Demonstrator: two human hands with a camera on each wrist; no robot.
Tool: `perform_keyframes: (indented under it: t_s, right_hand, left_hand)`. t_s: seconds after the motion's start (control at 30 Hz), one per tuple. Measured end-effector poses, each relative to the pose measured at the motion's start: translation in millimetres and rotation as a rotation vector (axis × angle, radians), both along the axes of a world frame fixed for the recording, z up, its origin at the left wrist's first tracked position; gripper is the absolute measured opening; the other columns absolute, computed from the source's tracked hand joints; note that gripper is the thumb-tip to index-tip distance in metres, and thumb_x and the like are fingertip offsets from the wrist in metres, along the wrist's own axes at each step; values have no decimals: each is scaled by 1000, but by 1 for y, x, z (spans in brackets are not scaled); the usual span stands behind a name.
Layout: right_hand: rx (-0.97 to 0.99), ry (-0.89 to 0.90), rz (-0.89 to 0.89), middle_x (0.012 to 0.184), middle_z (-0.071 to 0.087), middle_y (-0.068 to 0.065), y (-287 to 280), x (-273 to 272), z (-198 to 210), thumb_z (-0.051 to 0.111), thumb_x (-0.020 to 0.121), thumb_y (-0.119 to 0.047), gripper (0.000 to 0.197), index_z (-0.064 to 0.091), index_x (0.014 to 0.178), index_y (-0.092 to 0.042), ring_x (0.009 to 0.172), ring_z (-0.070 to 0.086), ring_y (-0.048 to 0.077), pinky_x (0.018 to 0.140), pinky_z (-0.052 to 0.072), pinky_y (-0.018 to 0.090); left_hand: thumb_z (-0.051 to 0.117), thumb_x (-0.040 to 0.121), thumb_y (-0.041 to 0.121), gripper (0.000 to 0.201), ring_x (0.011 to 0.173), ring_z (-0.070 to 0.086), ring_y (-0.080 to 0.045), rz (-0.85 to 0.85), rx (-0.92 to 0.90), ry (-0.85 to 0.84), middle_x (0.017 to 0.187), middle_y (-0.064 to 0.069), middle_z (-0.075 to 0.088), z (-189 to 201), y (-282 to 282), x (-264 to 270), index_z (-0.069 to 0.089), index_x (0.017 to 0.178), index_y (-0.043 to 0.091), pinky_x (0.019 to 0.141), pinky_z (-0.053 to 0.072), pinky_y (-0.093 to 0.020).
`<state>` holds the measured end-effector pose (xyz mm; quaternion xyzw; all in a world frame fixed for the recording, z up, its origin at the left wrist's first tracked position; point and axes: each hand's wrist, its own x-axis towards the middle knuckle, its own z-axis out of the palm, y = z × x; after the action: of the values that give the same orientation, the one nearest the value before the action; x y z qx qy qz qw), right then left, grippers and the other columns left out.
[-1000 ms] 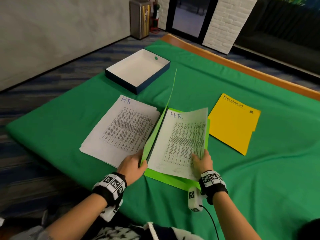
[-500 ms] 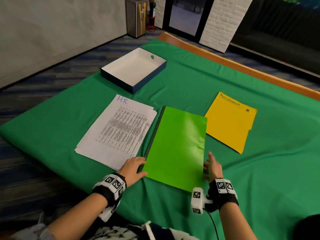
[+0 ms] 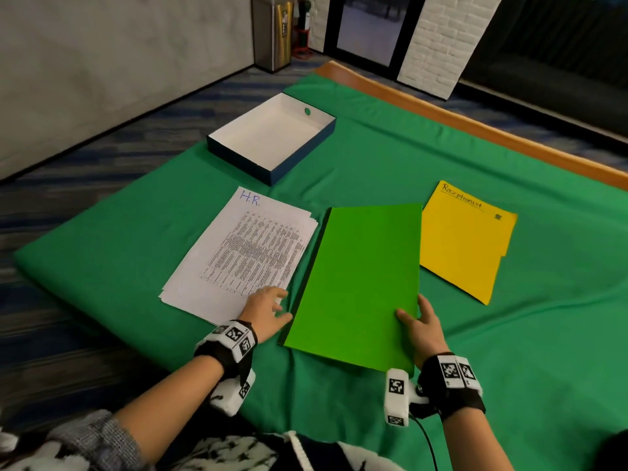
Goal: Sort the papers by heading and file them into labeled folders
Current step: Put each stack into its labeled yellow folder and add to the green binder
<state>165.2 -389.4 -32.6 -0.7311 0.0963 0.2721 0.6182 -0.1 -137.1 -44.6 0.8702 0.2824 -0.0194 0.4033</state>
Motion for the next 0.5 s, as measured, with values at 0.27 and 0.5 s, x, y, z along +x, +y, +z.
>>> perform_keyframes:
  t_s: [0.27, 0.5]
  right_hand:
    - [54, -118, -83, 135, 51, 16, 40, 6, 18, 56, 90, -3, 58, 34, 143, -17, 111, 58, 34, 94, 47, 56]
    - [87, -118, -183, 120, 58, 11, 88, 16, 32, 55, 90, 0, 54, 38, 140, -13, 99, 61, 30, 93, 48, 51]
  left_hand:
    - [74, 72, 41, 71, 124, 43, -34, 421, 216, 330, 136, -15, 44, 11, 137, 0, 47, 130, 11, 100, 41, -43]
    - [84, 45, 60, 116, 128, 38, -35, 327, 238, 529, 137, -20, 39, -3, 177, -4, 34, 133, 1, 104, 39, -42]
